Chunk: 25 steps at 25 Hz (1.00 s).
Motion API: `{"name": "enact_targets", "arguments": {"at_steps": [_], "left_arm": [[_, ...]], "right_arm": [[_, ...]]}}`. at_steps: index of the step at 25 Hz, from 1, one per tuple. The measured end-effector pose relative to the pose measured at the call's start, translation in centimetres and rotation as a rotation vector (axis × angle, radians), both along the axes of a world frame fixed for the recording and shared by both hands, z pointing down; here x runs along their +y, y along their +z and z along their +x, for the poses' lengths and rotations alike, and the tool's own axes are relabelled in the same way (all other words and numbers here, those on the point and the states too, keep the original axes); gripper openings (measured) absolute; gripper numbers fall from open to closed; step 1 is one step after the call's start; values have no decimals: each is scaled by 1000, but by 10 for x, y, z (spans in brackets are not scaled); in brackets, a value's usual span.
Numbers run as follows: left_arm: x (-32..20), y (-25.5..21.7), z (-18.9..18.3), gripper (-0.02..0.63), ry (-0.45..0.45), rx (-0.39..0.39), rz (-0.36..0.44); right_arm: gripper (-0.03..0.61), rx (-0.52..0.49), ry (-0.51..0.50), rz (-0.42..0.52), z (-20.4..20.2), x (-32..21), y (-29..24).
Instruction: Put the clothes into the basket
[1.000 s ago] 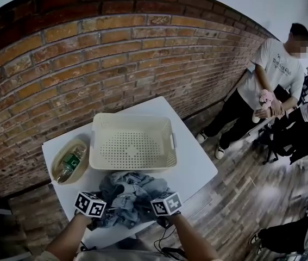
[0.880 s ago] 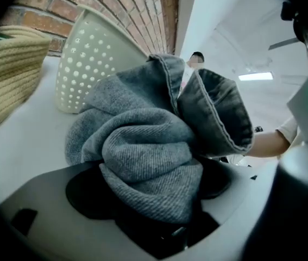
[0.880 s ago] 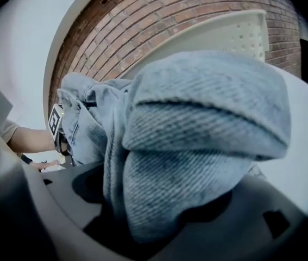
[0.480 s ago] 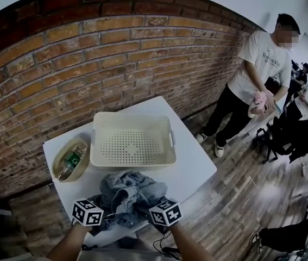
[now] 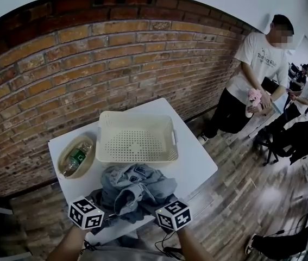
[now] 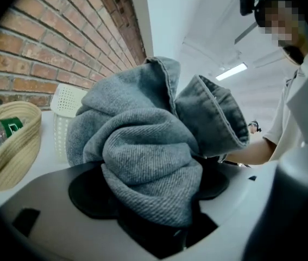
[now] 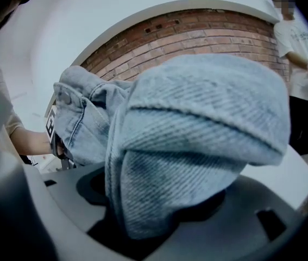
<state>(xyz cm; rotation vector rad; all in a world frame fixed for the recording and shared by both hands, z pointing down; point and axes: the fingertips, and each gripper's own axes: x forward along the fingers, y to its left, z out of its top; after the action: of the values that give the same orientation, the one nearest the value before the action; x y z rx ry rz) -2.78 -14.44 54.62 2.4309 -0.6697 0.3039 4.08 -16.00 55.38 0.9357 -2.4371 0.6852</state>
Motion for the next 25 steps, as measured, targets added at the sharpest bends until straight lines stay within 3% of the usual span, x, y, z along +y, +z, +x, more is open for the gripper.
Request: {"name": "enact_targets", "arguments": {"at_steps": [13, 25], "left_arm": [[-16, -76, 8, 377, 17, -10, 215], [-63, -136, 12, 377, 14, -29, 376]], "right_arm": [[307, 15, 38, 200, 9, -15, -78], [305, 20, 58, 347, 14, -62, -140]]}}
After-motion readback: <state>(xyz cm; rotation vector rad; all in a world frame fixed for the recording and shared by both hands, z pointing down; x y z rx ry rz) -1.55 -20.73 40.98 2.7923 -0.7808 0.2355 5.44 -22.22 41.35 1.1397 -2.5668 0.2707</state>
